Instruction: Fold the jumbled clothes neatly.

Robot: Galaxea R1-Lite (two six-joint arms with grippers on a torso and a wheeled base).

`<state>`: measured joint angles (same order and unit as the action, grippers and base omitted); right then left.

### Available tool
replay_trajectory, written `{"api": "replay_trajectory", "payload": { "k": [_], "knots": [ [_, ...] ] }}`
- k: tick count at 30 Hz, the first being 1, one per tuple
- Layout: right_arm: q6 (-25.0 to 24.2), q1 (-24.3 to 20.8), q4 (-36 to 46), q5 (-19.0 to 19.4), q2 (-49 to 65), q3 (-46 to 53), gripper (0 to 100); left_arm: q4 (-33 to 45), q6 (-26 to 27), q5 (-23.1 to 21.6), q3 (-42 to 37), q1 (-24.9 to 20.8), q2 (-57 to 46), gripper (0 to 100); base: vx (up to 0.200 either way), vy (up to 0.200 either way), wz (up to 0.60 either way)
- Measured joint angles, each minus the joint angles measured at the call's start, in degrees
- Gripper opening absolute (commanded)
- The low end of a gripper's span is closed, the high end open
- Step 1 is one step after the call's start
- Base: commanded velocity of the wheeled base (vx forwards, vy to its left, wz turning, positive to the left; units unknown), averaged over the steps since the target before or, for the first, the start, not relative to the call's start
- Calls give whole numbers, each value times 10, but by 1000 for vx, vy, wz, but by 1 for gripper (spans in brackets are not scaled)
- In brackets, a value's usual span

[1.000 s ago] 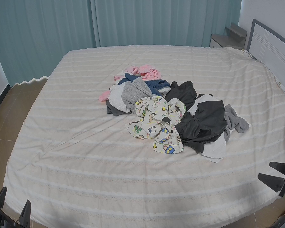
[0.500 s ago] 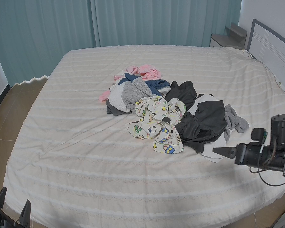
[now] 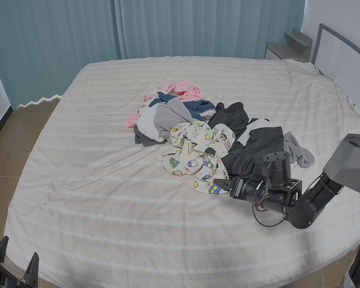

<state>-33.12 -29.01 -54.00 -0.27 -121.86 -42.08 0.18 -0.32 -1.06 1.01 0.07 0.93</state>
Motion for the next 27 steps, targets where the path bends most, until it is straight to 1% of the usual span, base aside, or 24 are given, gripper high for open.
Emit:
{"api": "replay_trajectory", "payload": {
  "k": [2,4,7,10,15,27],
  "knots": [
    [11,-2,-3,-4,-28,-25,100,0,0,0,0,0,0,100,0,0,0],
    [37,1,-4,-6,-52,-49,100,0,0,0,0,0,0,100,0,0,0],
    [72,13,4,-8,-76,-77,100,0,0,0,0,0,0,100,0,0,0],
    [93,27,14,-10,-95,-105,100,0,0,0,0,0,0,100,0,0,0],
    [101,34,17,-11,-128,-142,100,0,0,0,0,0,0,100,0,0,0],
    [108,28,19,-12,-217,-256,100,0,0,0,0,0,0,100,0,0,0]
  ]
}}
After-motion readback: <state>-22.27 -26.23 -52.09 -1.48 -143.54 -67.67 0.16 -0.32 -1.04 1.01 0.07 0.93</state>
